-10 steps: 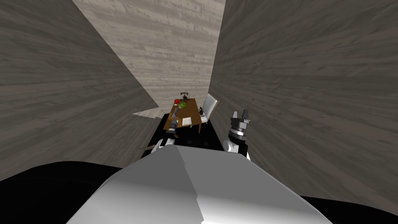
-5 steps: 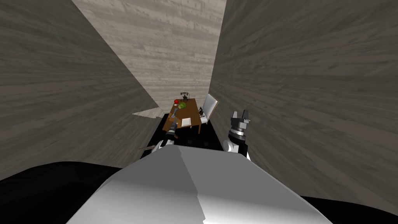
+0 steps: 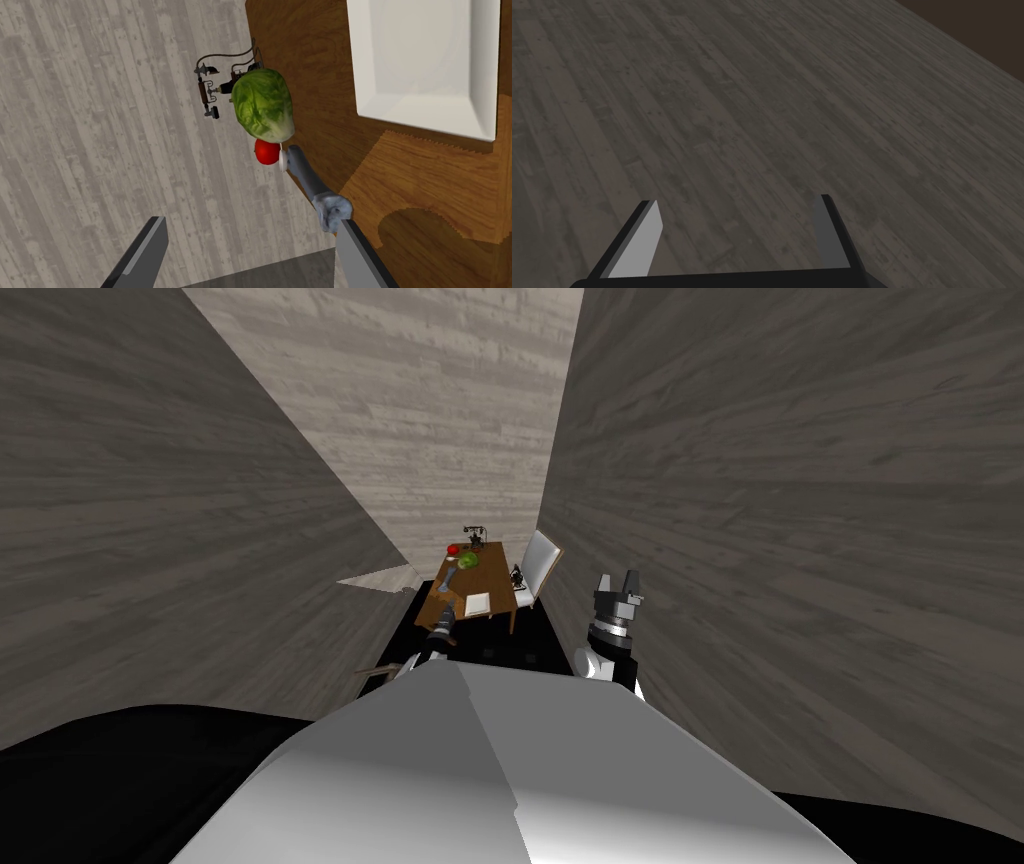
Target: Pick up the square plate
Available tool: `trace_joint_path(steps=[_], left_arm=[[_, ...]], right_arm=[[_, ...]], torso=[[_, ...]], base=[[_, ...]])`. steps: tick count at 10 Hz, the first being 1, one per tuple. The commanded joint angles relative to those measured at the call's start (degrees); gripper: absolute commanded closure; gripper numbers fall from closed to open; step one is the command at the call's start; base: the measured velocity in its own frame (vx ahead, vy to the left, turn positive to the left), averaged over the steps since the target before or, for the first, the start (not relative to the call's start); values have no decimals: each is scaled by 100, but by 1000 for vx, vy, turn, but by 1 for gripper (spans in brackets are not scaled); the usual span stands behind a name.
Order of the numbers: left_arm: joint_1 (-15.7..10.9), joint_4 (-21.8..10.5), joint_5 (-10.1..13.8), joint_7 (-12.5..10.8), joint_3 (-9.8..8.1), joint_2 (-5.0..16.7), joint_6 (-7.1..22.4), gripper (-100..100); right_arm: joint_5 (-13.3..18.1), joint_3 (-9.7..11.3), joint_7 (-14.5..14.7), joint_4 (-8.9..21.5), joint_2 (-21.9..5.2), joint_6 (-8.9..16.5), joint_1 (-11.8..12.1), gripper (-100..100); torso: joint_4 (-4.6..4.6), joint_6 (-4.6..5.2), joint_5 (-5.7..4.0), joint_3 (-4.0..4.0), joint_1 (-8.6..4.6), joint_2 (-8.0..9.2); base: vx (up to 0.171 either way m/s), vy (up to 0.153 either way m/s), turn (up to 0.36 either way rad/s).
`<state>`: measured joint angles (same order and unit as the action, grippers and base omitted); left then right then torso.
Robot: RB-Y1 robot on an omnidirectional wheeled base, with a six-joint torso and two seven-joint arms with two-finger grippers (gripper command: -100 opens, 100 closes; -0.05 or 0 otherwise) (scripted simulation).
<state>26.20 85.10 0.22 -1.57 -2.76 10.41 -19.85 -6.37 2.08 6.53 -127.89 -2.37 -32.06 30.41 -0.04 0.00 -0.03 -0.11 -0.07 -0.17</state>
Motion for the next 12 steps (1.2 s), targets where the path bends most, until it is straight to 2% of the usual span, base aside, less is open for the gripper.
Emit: trace_joint_path(steps=[1, 2, 3, 4, 9, 12], left_arm=[[-89, -286, 10, -9, -23, 13, -71, -100], [-89, -331, 10, -9, -23, 13, -71, -100], [-155, -567, 22, -13, -45, 16, -126, -100], [-155, -629, 22, -13, -45, 16, -126, -100], [-373, -1431, 61, -34, -106, -1, -335, -100], [-451, -1753, 74, -43, -126, -13, -417, -100]], right_arm=[[0, 0, 0, 0, 0, 0, 0, 0], [0, 0, 0, 0, 0, 0, 0, 0], [0, 0, 0, 0, 0, 0, -1, 0], [0, 0, 0, 0, 0, 0, 0, 0], [0, 0, 0, 0, 0, 0, 0, 0], [0, 0, 0, 0, 0, 0, -1, 0]], torso=[[0, 0, 0, 0, 0, 0], [1, 1, 0, 2, 3, 4], [2, 1, 1, 6, 7, 12], [2, 0, 2, 6, 6, 11], [2, 1, 1, 4, 4, 7], [2, 1, 1, 6, 4, 10]], base=[[30, -19, 8], [8, -5, -2], [19, -9, -1], [23, -12, 4], [29, -16, -7], [19, -14, -13]])
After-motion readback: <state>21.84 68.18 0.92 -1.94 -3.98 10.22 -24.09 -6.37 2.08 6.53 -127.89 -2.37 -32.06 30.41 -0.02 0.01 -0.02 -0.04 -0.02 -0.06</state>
